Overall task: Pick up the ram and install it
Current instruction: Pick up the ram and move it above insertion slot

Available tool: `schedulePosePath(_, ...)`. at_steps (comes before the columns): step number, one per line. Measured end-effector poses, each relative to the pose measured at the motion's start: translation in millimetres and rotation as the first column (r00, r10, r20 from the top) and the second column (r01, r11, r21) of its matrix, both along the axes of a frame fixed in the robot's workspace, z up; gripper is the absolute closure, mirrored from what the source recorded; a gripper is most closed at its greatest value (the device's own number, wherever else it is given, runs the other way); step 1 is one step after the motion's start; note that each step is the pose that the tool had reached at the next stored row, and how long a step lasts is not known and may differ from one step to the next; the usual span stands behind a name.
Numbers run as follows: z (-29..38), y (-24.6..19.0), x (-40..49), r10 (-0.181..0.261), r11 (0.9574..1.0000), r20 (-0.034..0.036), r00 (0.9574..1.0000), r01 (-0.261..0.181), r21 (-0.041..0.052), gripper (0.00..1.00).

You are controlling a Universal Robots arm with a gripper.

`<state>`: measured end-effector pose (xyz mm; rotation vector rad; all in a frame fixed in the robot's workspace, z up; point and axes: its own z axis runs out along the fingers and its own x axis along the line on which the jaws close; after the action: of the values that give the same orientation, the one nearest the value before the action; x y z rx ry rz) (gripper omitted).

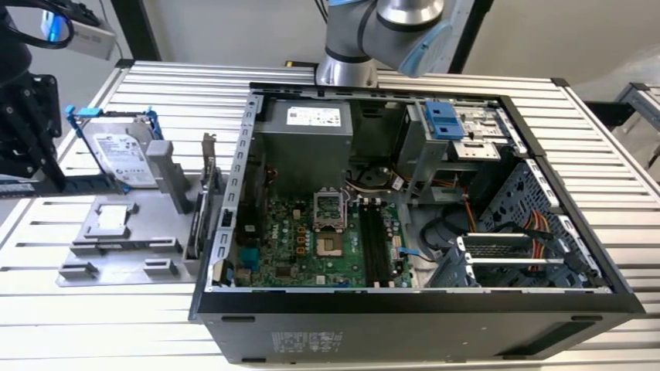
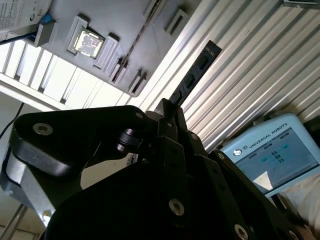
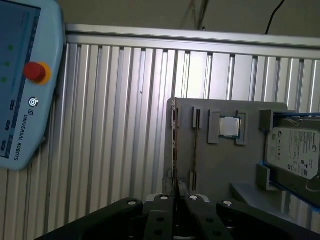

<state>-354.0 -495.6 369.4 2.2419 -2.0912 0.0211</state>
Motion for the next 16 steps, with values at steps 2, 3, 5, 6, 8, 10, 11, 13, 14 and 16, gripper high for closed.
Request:
schedulePosePath(2,1.1,0.0,0.0,0.000,1.0000,0.0000,1.0000,0.000,0.0000,1.00)
schedulePosePath(3,1.6,0.0,0.0,0.000,1.0000,0.0001,1.0000,0.000,0.0000,1.00)
schedulePosePath(5,2.7,0.0,0.0,0.000,1.0000,0.0000,1.0000,0.000,0.0000,1.00)
schedulePosePath(6,3.4,0.0,0.0,0.000,1.0000,0.0000,1.0000,0.000,0.0000,1.00)
schedulePosePath(8,4.8,0.0,0.1,0.000,1.0000,0.0000,1.0000,0.000,0.0000,1.00)
schedulePosePath(10,6.3,0.0,0.0,0.000,1.0000,0.0001,1.0000,0.000,0.0001,1.00)
schedulePosePath(11,7.0,0.0,0.0,0.000,1.0000,0.0001,1.0000,0.000,0.0001,1.00)
schedulePosePath(13,8.7,0.0,0.0,0.000,1.0000,0.0000,1.0000,0.000,0.0000,1.00)
schedulePosePath(14,9.6,0.0,0.0,0.000,1.0000,0.0000,1.0000,0.000,0.0000,1.00)
schedulePosePath(16,11.2,0.0,0.0,0.000,1.0000,0.0000,1.0000,0.000,0.0000,1.00)
